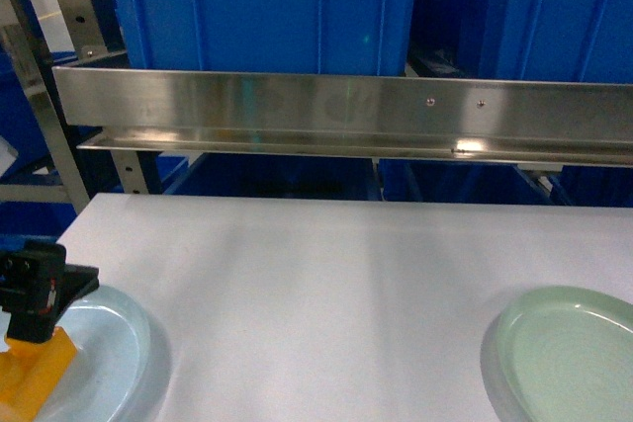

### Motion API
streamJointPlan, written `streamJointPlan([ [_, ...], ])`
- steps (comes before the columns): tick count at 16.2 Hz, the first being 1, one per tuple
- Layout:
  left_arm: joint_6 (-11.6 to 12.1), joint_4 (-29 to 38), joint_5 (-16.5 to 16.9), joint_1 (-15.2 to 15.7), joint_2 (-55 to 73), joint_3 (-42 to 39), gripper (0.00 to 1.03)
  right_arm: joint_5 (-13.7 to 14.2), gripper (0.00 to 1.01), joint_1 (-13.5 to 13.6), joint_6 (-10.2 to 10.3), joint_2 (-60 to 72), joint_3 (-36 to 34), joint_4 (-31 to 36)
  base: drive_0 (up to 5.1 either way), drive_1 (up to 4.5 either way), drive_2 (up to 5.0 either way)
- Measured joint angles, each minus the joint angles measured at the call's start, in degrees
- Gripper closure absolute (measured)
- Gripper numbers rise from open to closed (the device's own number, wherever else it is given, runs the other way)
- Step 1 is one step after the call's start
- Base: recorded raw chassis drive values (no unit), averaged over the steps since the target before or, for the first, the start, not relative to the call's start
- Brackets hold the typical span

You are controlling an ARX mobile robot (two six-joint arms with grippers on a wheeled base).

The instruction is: Sort and place red and yellow blocks in left bins

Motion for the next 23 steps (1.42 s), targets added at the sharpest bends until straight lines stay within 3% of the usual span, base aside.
streamJointPlan([
  [8,-2.38,2.45,-1.20,0.90,5.79,-0.98,0.05,0.00,0.73,0.00,0.00,0.00,0.00,0.00,0.0,0.00,0.0],
  [10,-2.21,5.88,-2.01,0.96,8.48,-0.98,0.05,0.00,0.73,0.00,0.00,0.00,0.00,0.00,0.0,0.00,0.0],
  [18,-1.03,7.78,-3.61,0.50,11.41,-1.31,0.05,0.00,0.73,0.00,0.00,0.00,0.00,0.02,0.0,0.00,0.0],
  [19,-0.87,8.61,-4.07,0.46,12.11,-1.40,0.10,0.00,0.73,0.00,0.00,0.00,0.00,0.00,0.0,0.00,0.0],
  [20,-0.81,9.35,-4.63,0.46,13.31,-1.55,0.23,0.00,0.73,0.00,0.00,0.00,0.00,0.00,0.0,0.00,0.0],
  [21,-0.96,8.24,-4.33,0.70,14.12,-1.53,0.43,0.00,0.73,0.00,0.00,0.00,0.00,0.00,0.0,0.00,0.0],
  [23,-1.46,7.41,-3.39,0.90,14.62,-1.36,0.64,0.00,0.73,0.00,0.00,0.00,0.00,0.02,0.0,0.00,0.0],
])
